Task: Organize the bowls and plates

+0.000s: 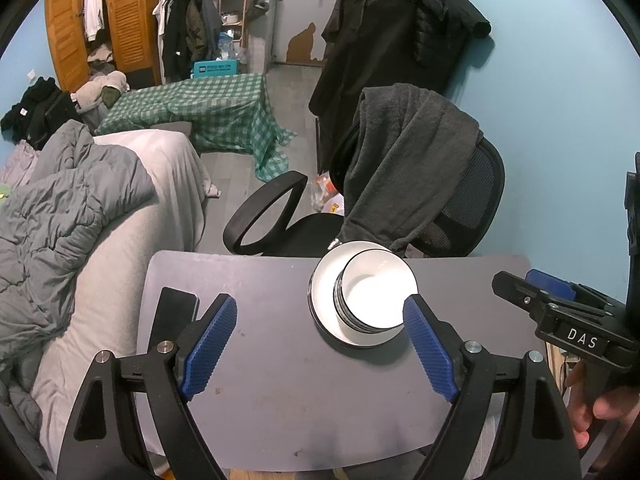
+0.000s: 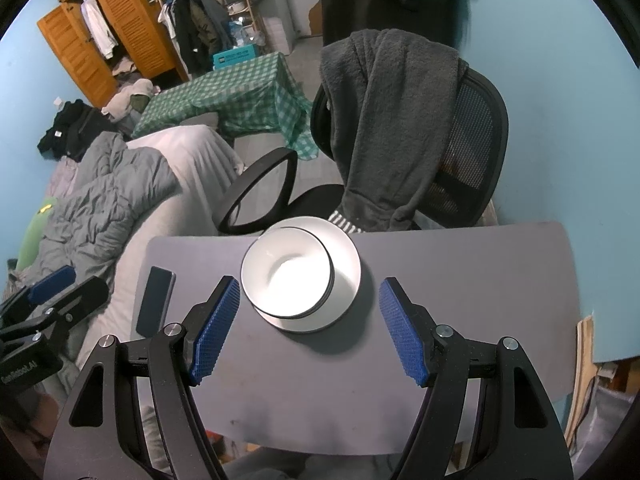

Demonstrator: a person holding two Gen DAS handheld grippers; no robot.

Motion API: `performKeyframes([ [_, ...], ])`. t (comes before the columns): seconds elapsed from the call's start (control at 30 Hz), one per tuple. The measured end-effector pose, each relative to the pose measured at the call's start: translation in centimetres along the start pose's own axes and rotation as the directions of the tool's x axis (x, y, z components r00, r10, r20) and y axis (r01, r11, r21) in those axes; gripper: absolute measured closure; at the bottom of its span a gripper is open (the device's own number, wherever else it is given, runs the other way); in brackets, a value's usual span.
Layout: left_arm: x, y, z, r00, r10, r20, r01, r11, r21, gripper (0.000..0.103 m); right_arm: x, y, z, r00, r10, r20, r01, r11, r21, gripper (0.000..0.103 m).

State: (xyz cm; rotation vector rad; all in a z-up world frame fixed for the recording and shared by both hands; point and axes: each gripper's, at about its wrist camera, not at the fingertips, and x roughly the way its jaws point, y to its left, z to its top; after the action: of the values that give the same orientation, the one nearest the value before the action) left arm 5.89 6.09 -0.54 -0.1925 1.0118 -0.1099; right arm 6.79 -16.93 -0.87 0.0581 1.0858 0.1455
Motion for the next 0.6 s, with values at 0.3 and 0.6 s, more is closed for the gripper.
performKeyframes([
  [0.3,-0.23,-0.31,0.14,1.0,-0.004,0.019,0.004,1.0,0.004,0.017,0.03,0.03,0.04,1.0,-0.001,0.001,0.001,1.0,-0.001,0.031],
  [0.6,-0.53,-0.58,0.28,1.0,-0.007,0.029,0.007,1.0,0.005,0.017,-0.14,0.26,0.03,1.0,0.0,0.001,0.0,1.0,-0.002,0.031],
])
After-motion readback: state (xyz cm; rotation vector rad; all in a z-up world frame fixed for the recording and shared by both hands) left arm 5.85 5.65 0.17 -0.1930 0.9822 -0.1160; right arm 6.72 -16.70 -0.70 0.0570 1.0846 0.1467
